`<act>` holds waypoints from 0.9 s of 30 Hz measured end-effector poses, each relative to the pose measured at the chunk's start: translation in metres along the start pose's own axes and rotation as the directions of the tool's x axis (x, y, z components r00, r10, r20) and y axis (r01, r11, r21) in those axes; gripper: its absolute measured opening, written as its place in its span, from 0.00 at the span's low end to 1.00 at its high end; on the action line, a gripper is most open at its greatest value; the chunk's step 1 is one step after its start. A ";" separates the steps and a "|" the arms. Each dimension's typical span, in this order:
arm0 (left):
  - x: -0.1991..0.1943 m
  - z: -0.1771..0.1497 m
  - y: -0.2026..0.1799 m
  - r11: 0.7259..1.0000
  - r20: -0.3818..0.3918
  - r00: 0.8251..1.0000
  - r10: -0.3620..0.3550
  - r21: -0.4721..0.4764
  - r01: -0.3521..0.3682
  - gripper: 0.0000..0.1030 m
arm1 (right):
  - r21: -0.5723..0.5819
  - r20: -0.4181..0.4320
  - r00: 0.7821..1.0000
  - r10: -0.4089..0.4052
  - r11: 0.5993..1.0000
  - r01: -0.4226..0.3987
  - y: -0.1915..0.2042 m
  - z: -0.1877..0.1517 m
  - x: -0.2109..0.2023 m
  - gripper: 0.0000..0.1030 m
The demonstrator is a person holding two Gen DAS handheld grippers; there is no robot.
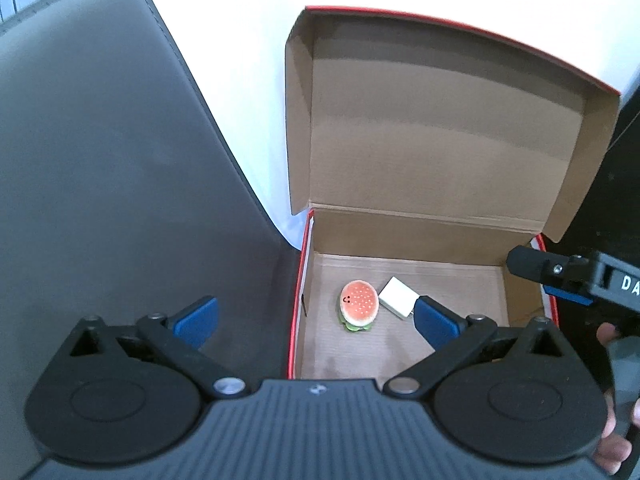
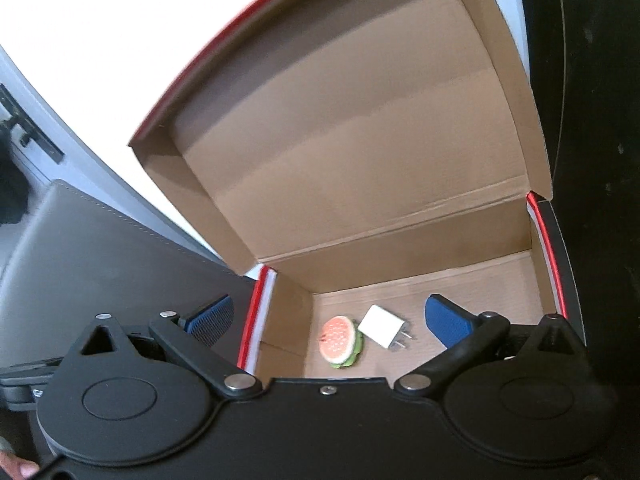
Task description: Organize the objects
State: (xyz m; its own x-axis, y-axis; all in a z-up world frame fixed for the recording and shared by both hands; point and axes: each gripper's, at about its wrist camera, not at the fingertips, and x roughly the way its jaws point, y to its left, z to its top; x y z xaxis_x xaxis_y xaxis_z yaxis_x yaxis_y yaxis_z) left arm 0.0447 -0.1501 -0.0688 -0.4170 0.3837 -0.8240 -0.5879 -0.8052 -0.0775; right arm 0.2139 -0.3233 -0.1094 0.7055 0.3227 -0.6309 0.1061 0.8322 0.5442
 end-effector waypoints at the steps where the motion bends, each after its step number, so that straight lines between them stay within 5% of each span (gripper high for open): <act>1: -0.003 0.000 0.000 1.000 0.003 1.000 -0.004 0.007 0.004 1.00 | -0.004 0.004 1.000 -0.001 1.000 0.001 0.003 0.001 -0.005 1.00; 27: -0.078 -0.026 0.004 0.978 0.040 0.983 -0.177 0.117 0.171 1.00 | -0.046 0.065 0.997 -0.027 0.999 0.030 0.021 -0.026 -0.098 1.00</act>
State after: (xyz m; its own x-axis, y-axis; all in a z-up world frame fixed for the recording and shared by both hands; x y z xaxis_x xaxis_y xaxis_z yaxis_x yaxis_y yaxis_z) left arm 0.0930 -0.1951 -0.0194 -0.3339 0.5381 -0.7740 -0.7277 -0.6690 -0.1512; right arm 0.1290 -0.3257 -0.0508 0.7467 0.2700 -0.6079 0.0951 0.8612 0.4993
